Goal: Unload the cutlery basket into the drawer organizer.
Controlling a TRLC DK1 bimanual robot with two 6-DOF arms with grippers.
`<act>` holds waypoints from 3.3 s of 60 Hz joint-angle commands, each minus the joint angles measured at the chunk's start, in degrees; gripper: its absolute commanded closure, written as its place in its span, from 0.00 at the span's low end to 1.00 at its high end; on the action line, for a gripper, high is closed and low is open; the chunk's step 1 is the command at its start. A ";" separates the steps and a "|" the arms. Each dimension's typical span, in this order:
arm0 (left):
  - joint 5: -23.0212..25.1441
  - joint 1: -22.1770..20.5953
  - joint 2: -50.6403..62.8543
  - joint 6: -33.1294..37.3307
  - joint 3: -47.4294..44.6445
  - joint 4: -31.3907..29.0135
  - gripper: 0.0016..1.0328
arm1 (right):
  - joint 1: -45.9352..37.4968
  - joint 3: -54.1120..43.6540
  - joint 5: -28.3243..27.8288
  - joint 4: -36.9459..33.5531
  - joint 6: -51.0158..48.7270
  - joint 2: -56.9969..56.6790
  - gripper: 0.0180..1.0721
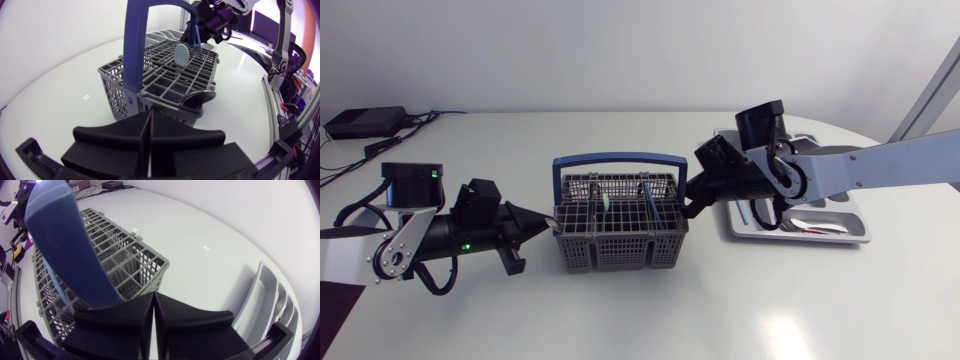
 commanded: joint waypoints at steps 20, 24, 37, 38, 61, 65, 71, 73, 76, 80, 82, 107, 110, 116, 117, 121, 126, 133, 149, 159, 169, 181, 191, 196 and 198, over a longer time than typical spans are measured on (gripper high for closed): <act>0.17 -0.70 3.77 0.75 3.25 2.50 0.94 | 1.59 -1.75 0.15 0.91 0.31 -1.87 0.94; 0.17 -0.52 4.30 0.75 3.87 2.67 0.94 | 1.85 -2.10 0.59 0.82 0.40 -2.66 0.94; -0.45 -0.43 7.11 0.84 5.98 2.85 0.94 | 2.73 -2.45 1.82 0.74 0.93 -3.80 0.94; -0.45 -0.43 7.20 0.84 5.98 2.93 0.94 | 2.73 -2.45 1.82 0.74 0.93 -3.80 0.94; -0.45 2.73 7.29 1.19 4.92 3.73 0.89 | -0.87 -3.77 3.23 1.97 0.66 -4.42 0.94; -0.36 4.40 6.14 1.10 4.40 3.64 0.81 | -2.80 -4.48 3.14 2.32 0.57 -6.00 0.85; -0.18 5.54 3.77 1.71 2.73 3.37 0.61 | -4.21 -6.67 3.14 2.41 -0.04 -10.13 0.55; -0.18 5.89 2.98 1.89 2.20 3.02 0.53 | -4.39 -7.55 3.23 2.41 -0.39 -12.07 0.48; 0.43 7.13 1.05 2.07 1.58 2.06 0.47 | -4.65 -9.05 3.23 1.79 -0.74 -15.58 0.37; 2.19 8.88 -2.21 2.24 0.88 -0.05 0.45 | -4.65 -10.54 2.79 -0.76 -1.18 -20.42 0.33; 2.80 9.76 -3.70 2.24 0.44 -0.93 0.45 | -4.47 -10.98 2.17 -2.78 -1.62 -22.61 0.33; 4.56 9.94 -21.63 6.02 -3.69 -15.43 0.28 | 11.61 -10.72 4.46 -11.48 2.95 -29.56 0.34; 4.56 9.59 -22.33 6.46 -3.34 -17.28 0.27 | 13.54 -9.84 5.95 -11.04 3.30 -27.80 0.34; 4.56 9.41 -23.48 6.72 -3.16 -18.69 0.23 | 15.56 -8.69 8.06 -8.32 3.65 -23.32 0.34; 4.56 9.41 -23.65 6.81 -3.16 -18.86 0.22 | 15.74 -8.52 8.06 -7.88 3.65 -22.70 0.34; 4.56 9.32 -24.00 7.08 -3.43 -19.04 0.22 | 16.18 -8.43 8.32 -5.59 3.47 -20.33 0.34; 4.56 9.32 -24.00 7.51 -3.78 -19.04 0.19 | 16.44 -9.57 10.08 -1.11 2.60 -18.04 0.34; 4.56 9.32 -24.00 7.78 -4.04 -18.95 0.16 | 16.00 -11.86 10.17 4.87 1.80 -16.11 0.37; 4.47 9.23 -23.12 7.78 -3.60 -17.98 0.05 | 15.65 -12.30 10.96 8.29 1.19 -13.03 0.41; 4.21 9.23 -22.69 7.69 -3.08 -17.72 0.05 | 15.39 -12.39 11.05 10.05 1.19 -11.19 0.52; 4.03 9.23 -22.77 7.51 -2.72 -17.72 0.05 | 15.39 -11.59 11.05 10.40 1.19 -9.78 0.72; 3.86 9.15 -22.77 7.51 -3.08 -17.54 0.05 | 15.30 -10.80 11.05 10.32 1.10 -8.37 0.94; 3.86 9.06 -22.69 7.51 -3.60 -17.02 0.05 | 15.30 -11.15 11.05 10.32 1.10 -8.55 0.94; 3.86 9.06 -22.69 7.51 -3.87 -16.66 0.05 | 15.30 -11.24 10.96 10.40 1.01 -8.90 0.94; 3.86 9.06 -22.69 7.51 -3.95 -16.58 0.05 | 15.13 -11.24 10.96 10.40 1.10 -9.43 0.94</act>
